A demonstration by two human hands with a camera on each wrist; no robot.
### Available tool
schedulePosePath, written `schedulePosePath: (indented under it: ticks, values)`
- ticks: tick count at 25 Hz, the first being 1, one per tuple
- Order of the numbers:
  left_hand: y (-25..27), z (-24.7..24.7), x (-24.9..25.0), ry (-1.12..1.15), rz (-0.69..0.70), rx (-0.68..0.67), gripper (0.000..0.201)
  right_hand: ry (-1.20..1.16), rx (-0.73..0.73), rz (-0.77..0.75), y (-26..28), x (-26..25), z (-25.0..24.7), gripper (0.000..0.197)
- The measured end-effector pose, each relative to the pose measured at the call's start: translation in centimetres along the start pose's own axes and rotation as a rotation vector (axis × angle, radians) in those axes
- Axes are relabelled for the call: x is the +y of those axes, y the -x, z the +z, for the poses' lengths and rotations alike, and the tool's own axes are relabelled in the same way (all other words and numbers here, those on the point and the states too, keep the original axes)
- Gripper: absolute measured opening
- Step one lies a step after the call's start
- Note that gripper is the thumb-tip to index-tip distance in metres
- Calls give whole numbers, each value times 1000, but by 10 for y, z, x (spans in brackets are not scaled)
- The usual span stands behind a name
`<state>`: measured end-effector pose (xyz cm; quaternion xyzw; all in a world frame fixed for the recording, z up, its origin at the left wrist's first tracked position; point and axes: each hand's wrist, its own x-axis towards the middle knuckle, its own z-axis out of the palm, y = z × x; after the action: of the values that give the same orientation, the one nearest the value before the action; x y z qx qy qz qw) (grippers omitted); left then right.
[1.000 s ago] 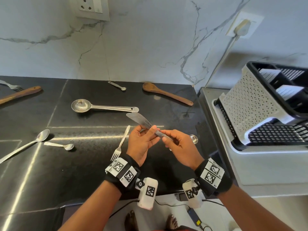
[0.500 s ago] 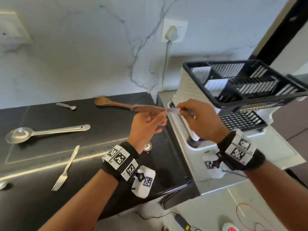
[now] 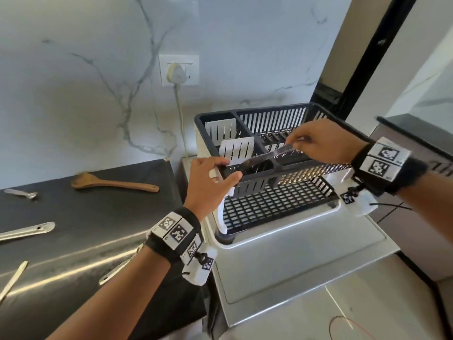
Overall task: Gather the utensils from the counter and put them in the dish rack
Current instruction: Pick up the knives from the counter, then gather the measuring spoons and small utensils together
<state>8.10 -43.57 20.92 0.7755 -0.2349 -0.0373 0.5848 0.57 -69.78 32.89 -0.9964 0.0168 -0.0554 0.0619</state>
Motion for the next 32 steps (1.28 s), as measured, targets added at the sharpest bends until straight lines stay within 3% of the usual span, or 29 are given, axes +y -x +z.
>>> schedulePosePath:
  ticks: [5, 11, 14, 18, 21, 23, 27, 30, 32]
  values:
    - [5, -3, 2, 12, -21, -12, 34, -85, -136, -103, -30, -21, 30, 23]
    - [9, 1, 8, 27, -57, -9, 36, -61, -60, -135, -35, -16, 33, 19]
    - [19, -9, 0, 29, -26, -46, 40, 49, 75, -175, -31, -37, 29, 21]
    - [54, -59, -47, -55, -41, -85, 37, -52, 175, -308, -18, -109, 38, 22]
    - [91, -123, -105, -297, -59, -46, 27, -191, 81, -385, -11, -174, 80, 27]
    - [119, -174, -145, -492, -144, -76, 29, -241, 3, -406, -12, -216, 130, 23]
    - [170, -250, -202, -789, -393, -230, 48, -244, -253, -180, -31, -261, 243, 26]
    - [192, -280, -224, -839, -431, -296, 59, -262, -324, 42, -41, -275, 300, 40]
    - [199, -288, -231, -858, -406, -305, 62, -294, -364, 138, -41, -284, 320, 39]
